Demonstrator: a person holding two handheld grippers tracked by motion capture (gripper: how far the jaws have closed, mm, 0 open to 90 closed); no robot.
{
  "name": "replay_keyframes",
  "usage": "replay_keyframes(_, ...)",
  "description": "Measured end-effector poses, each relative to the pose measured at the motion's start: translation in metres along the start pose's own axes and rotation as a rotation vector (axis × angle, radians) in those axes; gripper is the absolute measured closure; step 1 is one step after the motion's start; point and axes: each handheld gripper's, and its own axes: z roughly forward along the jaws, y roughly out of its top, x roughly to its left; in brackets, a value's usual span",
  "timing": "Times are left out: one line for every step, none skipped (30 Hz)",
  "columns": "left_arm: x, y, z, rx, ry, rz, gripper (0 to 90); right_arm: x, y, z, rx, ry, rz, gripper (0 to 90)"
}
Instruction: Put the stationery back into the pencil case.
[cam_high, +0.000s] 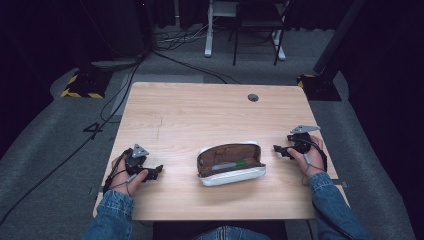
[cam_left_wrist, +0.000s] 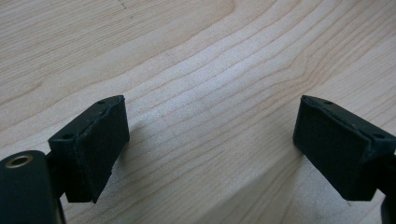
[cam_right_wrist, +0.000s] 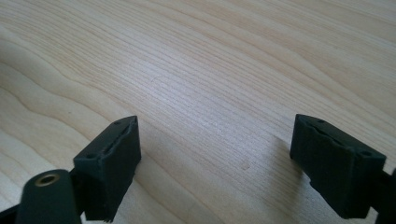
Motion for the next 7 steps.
replay_keyframes(0.0003,0.0001,-0.0001,0.001,0.002,0.005,10.8,-0.0002,-0.0001,0.0001,0.0,-0.001,-0.001,16.2)
replay_keyframes(0.0002,0.0001,-0.0001,0.001,0.001,0.004,10.8,-0.0002,-0.0002,0.0004,-0.002,-0.001,-0.001,15.3)
replay_keyframes(0.0003,0.0001,-0.0002,0.001,0.002,0.004,10.8,0.0,-0.0008,0.0013,-0.01,-0.005,0.002,13.9)
replay_keyframes(0.0003,0.0001,-0.0002,0.001,0.002,0.004,10.7,0.0,-0.0008,0.0013,-0.01,-0.005,0.002,13.9)
replay_keyframes(0.0,0.0001,0.0,0.002,0.0,0.001,10.7,0.0009,-0.0003,0.0026,-0.011,-0.014,0.007,12.3)
replay_keyframes(0.0,0.0001,0.0,0.002,0.0,0.001,10.7,0.0009,-0.0003,0.0026,-0.011,-0.014,0.007,12.3)
replay_keyframes(0.0,0.0001,0.0,0.002,0.001,0.002,10.7,0.0006,0.0,0.003,-0.009,-0.014,0.004,11.9)
